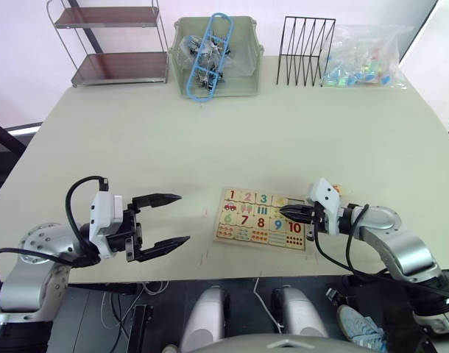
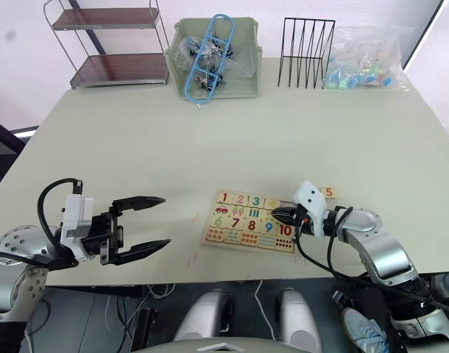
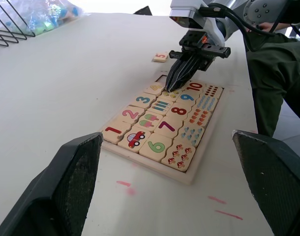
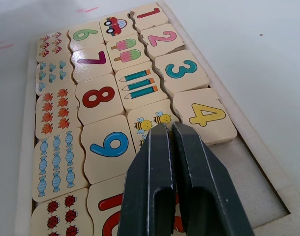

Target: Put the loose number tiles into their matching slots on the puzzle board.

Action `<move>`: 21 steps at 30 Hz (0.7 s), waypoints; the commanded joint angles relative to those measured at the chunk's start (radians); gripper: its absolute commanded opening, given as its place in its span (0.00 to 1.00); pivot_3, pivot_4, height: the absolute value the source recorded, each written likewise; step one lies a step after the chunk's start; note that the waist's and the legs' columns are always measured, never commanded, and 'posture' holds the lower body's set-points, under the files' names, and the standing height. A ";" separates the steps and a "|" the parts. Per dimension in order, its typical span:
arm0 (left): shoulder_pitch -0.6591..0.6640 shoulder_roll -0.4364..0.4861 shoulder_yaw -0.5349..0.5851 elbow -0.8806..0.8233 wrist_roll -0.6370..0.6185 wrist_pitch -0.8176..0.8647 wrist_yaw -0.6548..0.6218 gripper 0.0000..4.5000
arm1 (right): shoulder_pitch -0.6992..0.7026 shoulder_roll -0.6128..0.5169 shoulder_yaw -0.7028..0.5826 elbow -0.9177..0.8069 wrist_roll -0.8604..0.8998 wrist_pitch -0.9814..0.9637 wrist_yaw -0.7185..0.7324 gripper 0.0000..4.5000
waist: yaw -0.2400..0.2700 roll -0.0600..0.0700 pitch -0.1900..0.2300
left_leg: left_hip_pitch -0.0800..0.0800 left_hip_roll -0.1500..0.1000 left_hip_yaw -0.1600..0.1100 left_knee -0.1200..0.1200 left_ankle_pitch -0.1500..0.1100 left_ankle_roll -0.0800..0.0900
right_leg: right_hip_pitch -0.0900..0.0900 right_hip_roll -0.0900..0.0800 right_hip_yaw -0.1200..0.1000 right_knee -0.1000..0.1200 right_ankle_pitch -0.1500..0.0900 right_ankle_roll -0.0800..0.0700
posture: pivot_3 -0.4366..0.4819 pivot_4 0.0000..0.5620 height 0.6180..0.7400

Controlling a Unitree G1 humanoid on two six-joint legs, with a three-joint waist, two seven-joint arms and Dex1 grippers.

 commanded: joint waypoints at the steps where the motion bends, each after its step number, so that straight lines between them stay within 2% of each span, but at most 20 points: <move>1: -0.002 -0.001 0.012 -0.010 -0.011 -0.002 -0.003 1.00 | -0.007 -0.002 -0.015 -0.009 0.003 0.003 -0.002 0.03 | 0.000 0.000 0.000 | 0.000 0.000 0.000 0.000 0.000 0.000 | 0.000 0.000 0.000 0.000 0.000 0.000 | 0.48 0.27 1.00; 21: -0.001 0.001 0.014 -0.010 -0.015 0.001 -0.007 1.00 | -0.008 0.000 -0.009 0.001 -0.003 0.004 -0.002 0.03 | 0.000 0.000 0.000 | 0.001 0.000 0.000 0.000 0.000 0.000 | 0.001 0.000 0.000 0.000 0.000 0.000 | 0.48 0.27 1.00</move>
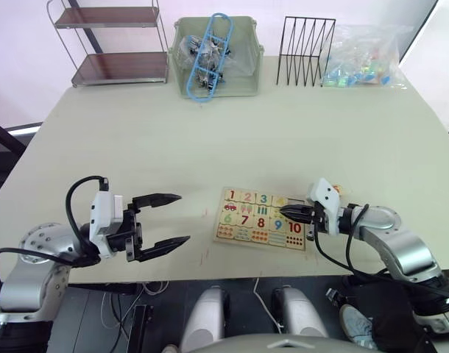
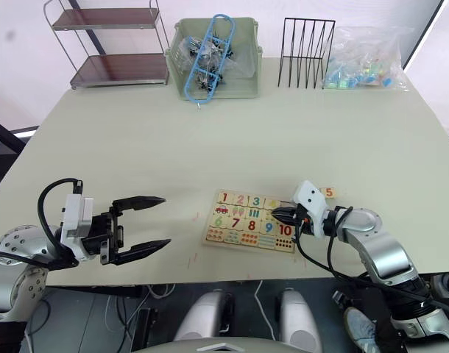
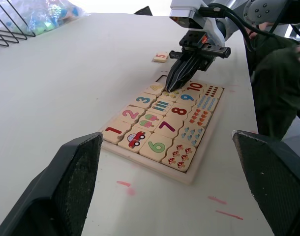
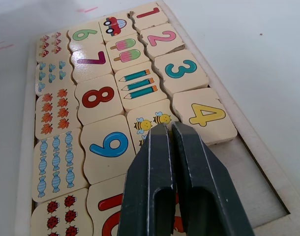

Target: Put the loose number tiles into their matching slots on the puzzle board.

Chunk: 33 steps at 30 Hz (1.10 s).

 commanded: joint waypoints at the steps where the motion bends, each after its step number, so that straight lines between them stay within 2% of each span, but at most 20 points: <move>1: 0.000 0.001 0.015 -0.011 -0.015 0.000 -0.005 1.00 | -0.006 0.000 -0.008 0.002 -0.003 -0.001 -0.002 0.03 | 0.000 0.000 0.000 | 0.000 0.000 0.000 0.000 0.000 0.000 | 0.000 0.000 0.000 0.000 0.000 0.000 | 0.48 0.27 1.00; 23: -0.003 -0.006 0.008 -0.012 -0.013 0.000 -0.003 1.00 | -0.012 -0.005 -0.015 0.017 0.003 0.018 0.001 0.03 | 0.000 0.000 0.000 | 0.004 0.000 0.001 -0.001 0.000 0.000 | 0.003 0.000 0.000 0.000 0.000 0.000 | 0.48 0.27 1.00; 33: 0.011 -0.011 0.011 -0.004 -0.007 -0.010 -0.007 1.00 | 0.011 0.005 -0.032 -0.011 0.018 -0.078 0.035 0.03 | 0.000 0.000 0.000 | 0.004 0.000 0.001 -0.001 0.000 0.000 | 0.003 0.000 0.001 0.000 0.000 0.000 | 0.48 0.27 1.00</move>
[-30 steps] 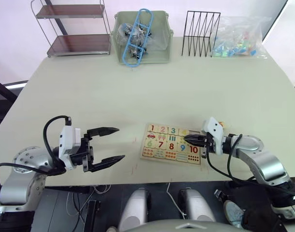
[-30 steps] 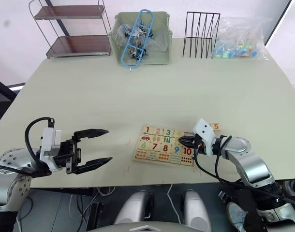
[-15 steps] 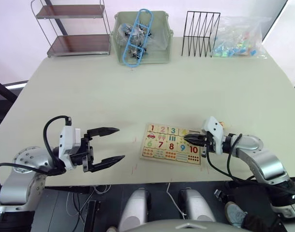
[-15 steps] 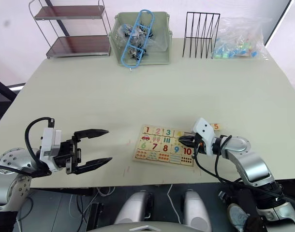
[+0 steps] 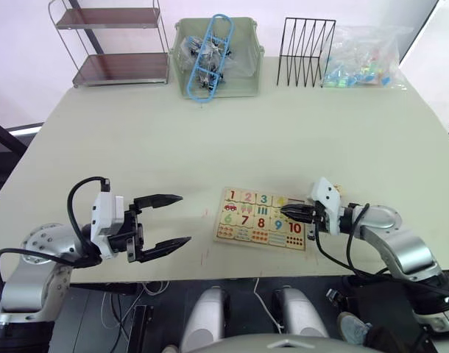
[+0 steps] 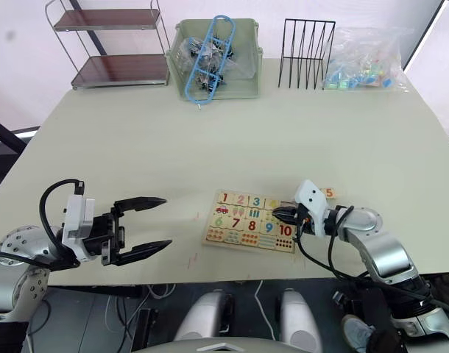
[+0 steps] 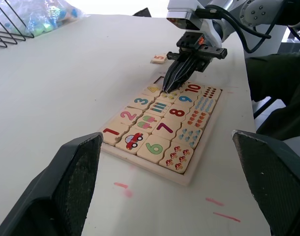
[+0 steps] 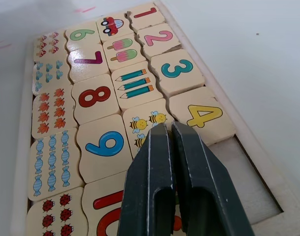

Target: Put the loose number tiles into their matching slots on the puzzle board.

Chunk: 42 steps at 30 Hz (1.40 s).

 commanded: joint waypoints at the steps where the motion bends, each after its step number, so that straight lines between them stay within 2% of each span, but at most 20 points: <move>1: 0.011 -0.004 0.018 -0.002 -0.007 -0.010 -0.003 1.00 | 0.011 0.010 -0.037 -0.039 0.029 -0.055 0.015 0.03 | 0.000 0.000 0.000 | 0.000 0.000 0.000 0.000 0.000 0.000 | 0.000 0.000 0.000 0.000 0.000 0.000 | 0.48 0.27 1.00; 8: 0.027 -0.037 0.047 0.035 -0.017 -0.004 0.040 1.00 | 0.071 0.016 -0.112 -0.090 0.071 -0.141 0.009 0.03 | 0.001 0.000 0.000 | 0.000 0.000 0.000 0.000 0.000 0.000 | 0.000 0.000 0.000 0.000 0.000 0.000 | 0.48 0.27 1.00; 14: 0.067 -0.064 0.077 0.073 -0.017 -0.002 0.070 1.00 | 0.187 0.024 -0.244 -0.131 0.135 -0.205 -0.009 0.03 | 0.001 0.000 0.000 | 0.000 0.000 0.000 0.000 0.000 0.000 | 0.000 0.000 0.000 0.000 0.000 0.000 | 0.48 0.27 1.00; 23: 0.123 -0.100 0.133 0.146 -0.001 -0.021 0.123 1.00 | 0.353 0.002 -0.447 -0.093 0.185 -0.281 -0.003 0.03 | 0.002 0.000 0.000 | 0.001 0.000 0.001 -0.001 0.000 0.000 | 0.000 0.000 0.001 0.000 0.000 0.000 | 0.48 0.27 1.00; 26: 0.138 -0.115 0.148 0.165 0.007 -0.037 0.139 1.00 | 0.391 0.006 -0.506 -0.063 0.189 -0.324 -0.004 0.18 | 0.002 0.000 0.000 | 0.001 0.000 0.001 -0.001 0.000 0.000 | 0.001 0.000 0.001 0.000 0.000 0.000 | 0.48 0.27 1.00; 30: 0.151 -0.131 0.166 0.164 0.004 -0.038 0.168 1.00 | 0.435 0.013 -0.566 -0.029 0.198 -0.367 -0.004 0.63 | 0.002 0.000 0.000 | 0.002 0.000 0.002 -0.001 0.000 0.000 | 0.001 0.000 0.002 0.000 0.000 0.000 | 0.48 0.27 1.00; 31: 0.156 -0.134 0.172 0.164 0.004 -0.040 0.177 1.00 | 0.455 0.015 -0.583 -0.017 0.201 -0.380 0.001 0.69 | 0.001 0.000 0.000 | 0.002 0.001 0.002 -0.001 0.000 0.000 | 0.001 0.000 0.002 0.000 0.000 0.000 | 0.48 0.27 1.00; 32: 0.161 -0.138 0.177 0.163 0.003 -0.040 0.184 1.00 | 0.471 0.019 -0.599 -0.005 0.207 -0.392 0.005 0.83 | 0.001 0.000 0.000 | 0.002 0.001 0.002 -0.001 0.000 0.000 | 0.001 0.000 0.002 0.000 0.000 0.000 | 0.48 0.27 1.00; 33: 0.168 -0.142 0.183 0.162 0.003 -0.040 0.190 1.00 | 0.489 0.024 -0.614 0.010 0.212 -0.405 0.011 0.84 | 0.002 0.000 0.000 | 0.002 0.001 0.002 -0.001 0.000 0.000 | 0.001 0.000 0.002 0.000 0.000 0.000 | 0.48 0.27 1.00; 34: 0.174 -0.144 0.187 0.161 0.002 -0.041 0.193 1.00 | 0.504 0.026 -0.626 0.025 0.214 -0.420 0.018 0.94 | 0.002 -0.001 -0.001 | 0.002 0.001 0.002 -0.001 0.000 0.000 | 0.001 0.000 0.002 0.000 0.000 0.000 | 0.48 0.27 1.00; 35: 0.180 -0.146 0.190 0.159 0.002 -0.041 0.196 1.00 | 0.515 0.028 -0.635 0.038 0.216 -0.432 0.024 0.99 | 0.003 -0.001 -0.001 | 0.002 0.001 0.002 -0.001 0.000 0.000 | 0.001 0.000 0.002 0.000 0.000 0.000 | 0.48 0.27 1.00; 42: 0.220 -0.152 0.221 0.159 0.000 -0.052 0.209 1.00 | 0.593 0.044 -0.698 0.107 0.264 -0.499 0.082 0.99 | 0.001 -0.001 -0.001 | 0.003 0.001 0.004 -0.001 0.000 0.000 | 0.001 0.000 0.003 0.000 -0.002 -0.004 | 0.48 0.27 1.00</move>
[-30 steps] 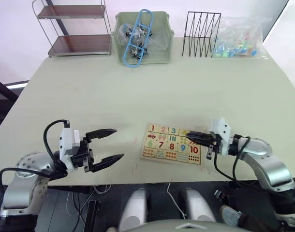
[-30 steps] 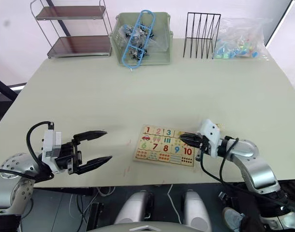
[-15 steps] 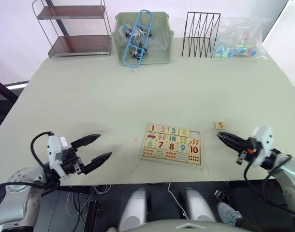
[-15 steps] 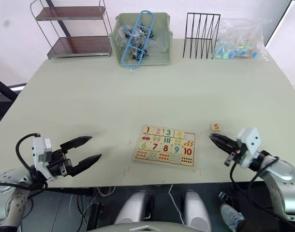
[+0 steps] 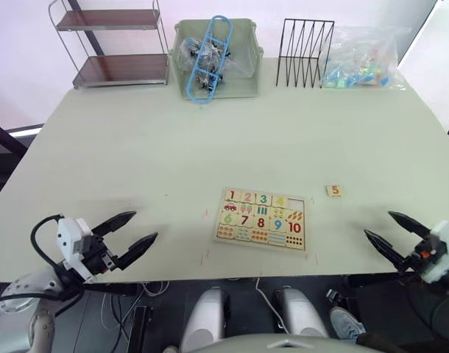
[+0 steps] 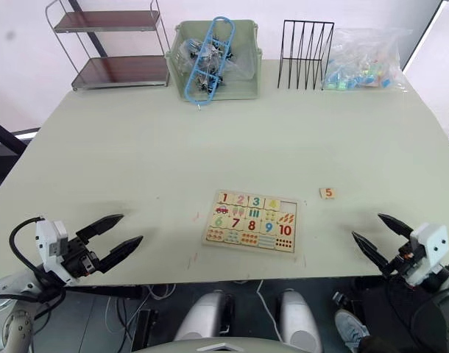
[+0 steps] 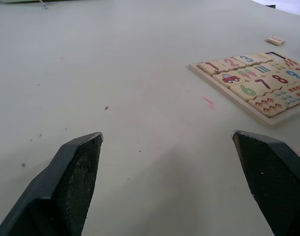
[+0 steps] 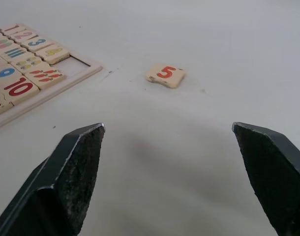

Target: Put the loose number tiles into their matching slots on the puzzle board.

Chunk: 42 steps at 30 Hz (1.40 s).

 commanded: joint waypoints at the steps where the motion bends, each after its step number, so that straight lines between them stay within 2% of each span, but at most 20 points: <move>1: 0.014 0.002 0.049 -0.023 -0.013 -0.022 0.003 1.00 | 0.023 0.009 -0.052 0.010 0.042 -0.048 0.031 0.99 | 0.000 0.000 0.000 | 0.000 0.000 0.000 0.000 0.000 0.000 | 0.000 0.000 0.000 0.000 0.000 0.000 | 0.48 0.27 1.00; 15: 0.016 0.007 0.054 -0.020 -0.012 -0.018 -0.007 1.00 | 0.050 0.024 -0.073 0.087 0.071 -0.104 0.078 0.99 | 0.000 0.000 0.000 | 0.000 0.000 0.001 0.000 0.000 0.000 | 0.000 0.000 0.001 0.000 0.000 0.000 | 0.48 0.27 1.00; 29: -0.033 0.002 -0.001 -0.026 -0.001 -0.012 -0.026 1.00 | 0.022 0.016 -0.045 0.100 0.072 -0.105 0.099 0.99 | 0.000 0.000 0.000 | 0.001 0.000 0.002 0.000 0.000 0.000 | 0.000 0.000 0.001 0.000 0.000 0.000 | 0.48 0.27 1.00; 36: -0.079 0.024 -0.058 -0.045 0.008 -0.027 -0.092 1.00 | -0.037 -0.016 -0.024 0.075 0.074 -0.067 0.111 0.99 | 0.000 0.000 0.000 | 0.001 0.000 0.002 0.000 0.000 0.000 | 0.000 0.000 0.001 0.000 0.000 0.000 | 0.48 0.27 1.00; 42: -0.152 0.067 -0.120 -0.038 0.024 -0.043 -0.172 1.00 | -0.160 -0.086 0.036 0.144 0.044 -0.052 0.175 0.99 | 0.000 0.000 0.000 | 0.001 0.000 0.002 0.000 0.000 0.000 | 0.000 0.000 0.002 0.000 0.002 0.003 | 0.48 0.27 1.00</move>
